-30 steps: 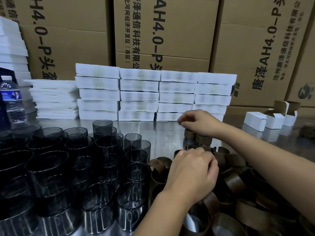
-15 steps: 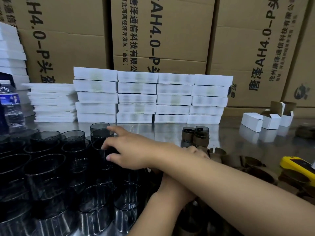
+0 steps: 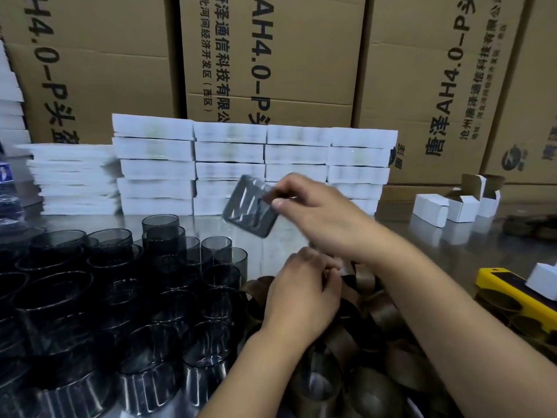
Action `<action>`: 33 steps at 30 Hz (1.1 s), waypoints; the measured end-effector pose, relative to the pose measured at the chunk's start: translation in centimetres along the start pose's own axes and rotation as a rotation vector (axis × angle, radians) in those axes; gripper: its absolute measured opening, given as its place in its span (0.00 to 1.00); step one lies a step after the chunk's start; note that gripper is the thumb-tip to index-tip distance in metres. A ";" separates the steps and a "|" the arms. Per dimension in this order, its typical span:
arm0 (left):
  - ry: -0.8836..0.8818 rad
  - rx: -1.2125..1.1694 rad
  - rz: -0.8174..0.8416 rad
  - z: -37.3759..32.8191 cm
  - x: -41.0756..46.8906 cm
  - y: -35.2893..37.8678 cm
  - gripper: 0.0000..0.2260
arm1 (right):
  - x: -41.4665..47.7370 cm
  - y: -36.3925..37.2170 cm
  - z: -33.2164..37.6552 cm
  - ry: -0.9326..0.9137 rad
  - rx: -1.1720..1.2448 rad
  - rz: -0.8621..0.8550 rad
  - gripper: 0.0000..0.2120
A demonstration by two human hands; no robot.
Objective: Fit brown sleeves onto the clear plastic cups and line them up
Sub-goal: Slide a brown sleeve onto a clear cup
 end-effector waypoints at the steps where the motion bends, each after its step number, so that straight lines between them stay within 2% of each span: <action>1: -0.011 -0.013 -0.015 0.0 0.0 0.1 0.08 | -0.2 -1.2 -0.7 0.030 0.058 -0.053 0.04; 4: -0.106 -0.087 -0.066 0.4 0.1 -0.1 0.11 | -1.2 -3.6 -2.7 0.133 0.303 -0.168 0.07; 6: -0.230 -0.171 -0.104 1.0 0.4 -0.3 0.15 | -1.9 -4.4 -4.0 0.197 0.478 -0.211 0.07; 10: -0.383 -0.495 -0.199 1.6 0.6 -0.9 0.25 | -2.9 -4.9 -6.6 0.325 0.793 -0.268 0.08; 14: -0.458 -0.758 -0.186 1.6 0.6 -0.4 0.38 | -3.4 -3.8 -8.6 0.439 0.998 -0.147 0.05; 16: -0.501 -0.862 -0.160 1.5 0.6 -0.1 0.41 | -3.8 -3.2 -9.1 0.447 0.992 -0.064 0.08; 17: -0.521 -0.920 -0.145 1.5 0.7 0.0 0.39 | -3.9 -3.0 -9.2 0.443 0.977 -0.037 0.09; 19: -0.538 -1.007 -0.106 1.4 0.9 0.1 0.26 | -4.1 -2.7 -9.4 0.441 0.956 -0.013 0.10; 20: -0.551 -1.037 -0.098 1.4 0.9 0.1 0.21 | -4.1 -2.6 -9.5 0.446 0.936 -0.020 0.11; 21: -0.565 -1.062 -0.099 1.5 0.9 0.1 0.21 | -4.1 -2.7 -9.7 0.452 0.892 -0.040 0.12; 23: -0.600 -1.097 -0.106 1.6 0.8 0.3 0.26 | -4.2 -3.1 -10.0 0.451 0.713 -0.096 0.14; 27: -0.636 -1.125 -0.115 1.4 0.5 0.6 0.25 | -4.8 -5.3 -9.8 0.332 0.087 -0.202 0.12; 30: -0.648 -1.169 -0.137 1.4 0.6 0.4 0.26 | -5.7 -6.3 -9.7 0.263 -0.202 -0.189 0.16; 33: -0.643 -1.193 -0.149 1.5 0.6 0.4 0.25 | -6.4 -6.7 -10.0 0.318 -0.423 -0.113 0.21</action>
Point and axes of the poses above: each hand's wrist, its own x-axis towards the middle knuckle, its own y-axis out of the palm, z = x × y, the point moved 5 cm from there along x, towards the middle knuckle, and after that the axes turned 10 degrees about -z, right-handed, at the moved point
